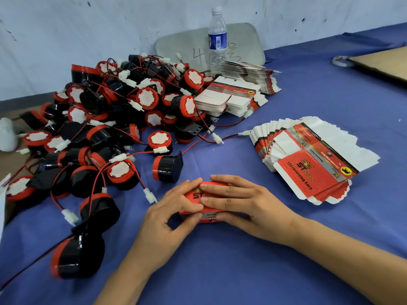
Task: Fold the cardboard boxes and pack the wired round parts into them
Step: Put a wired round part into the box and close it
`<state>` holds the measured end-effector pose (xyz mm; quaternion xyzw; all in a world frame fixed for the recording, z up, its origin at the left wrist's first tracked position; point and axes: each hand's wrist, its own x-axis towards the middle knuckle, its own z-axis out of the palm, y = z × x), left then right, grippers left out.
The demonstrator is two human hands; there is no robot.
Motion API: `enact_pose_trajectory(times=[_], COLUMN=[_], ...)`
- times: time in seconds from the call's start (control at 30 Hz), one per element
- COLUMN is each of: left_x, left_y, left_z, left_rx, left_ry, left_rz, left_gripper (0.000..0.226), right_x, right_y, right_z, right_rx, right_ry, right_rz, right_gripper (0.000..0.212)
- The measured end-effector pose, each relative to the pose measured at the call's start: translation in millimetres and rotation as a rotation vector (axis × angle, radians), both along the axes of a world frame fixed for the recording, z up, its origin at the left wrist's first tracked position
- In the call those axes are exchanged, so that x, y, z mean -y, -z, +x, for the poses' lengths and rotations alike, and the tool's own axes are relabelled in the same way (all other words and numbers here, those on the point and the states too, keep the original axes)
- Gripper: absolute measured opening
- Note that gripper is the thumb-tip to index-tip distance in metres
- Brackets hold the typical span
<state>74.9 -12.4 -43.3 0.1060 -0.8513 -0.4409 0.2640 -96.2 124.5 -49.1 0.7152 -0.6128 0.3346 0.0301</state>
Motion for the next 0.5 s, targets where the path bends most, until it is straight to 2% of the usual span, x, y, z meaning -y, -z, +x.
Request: enact_pose_trajectory(times=[0.1,0.23,0.33,0.5], left_x=[2.3,1.7,1.5,4.5], left_y=[2.1,1.4,1.8,-2.7], left_z=[-0.5,-0.4,-0.5,6.9], left_rx=[0.009,-0.016,-0.029,0.023], left_ry=[-0.011,-0.022,-0.043,-0.038], left_rz=[0.023,0.060,0.134,0.068], left_gripper=[0.010,0.011,0.013,0.038], right_x=[-0.5,-1.8,-2.5,-4.5], right_y=[-1.0,-3.1,-1.2,-0.1], right_z=[-0.6,-0.9,0.3,2.5], right_rx=[-0.008,-0.125,-0.105,-0.086], right_ry=[0.005,0.024,0.027,0.030], right_rz=[0.008,-0.018,-0.018,-0.023], right_gripper=[0.035,0.036,0.036,0.036])
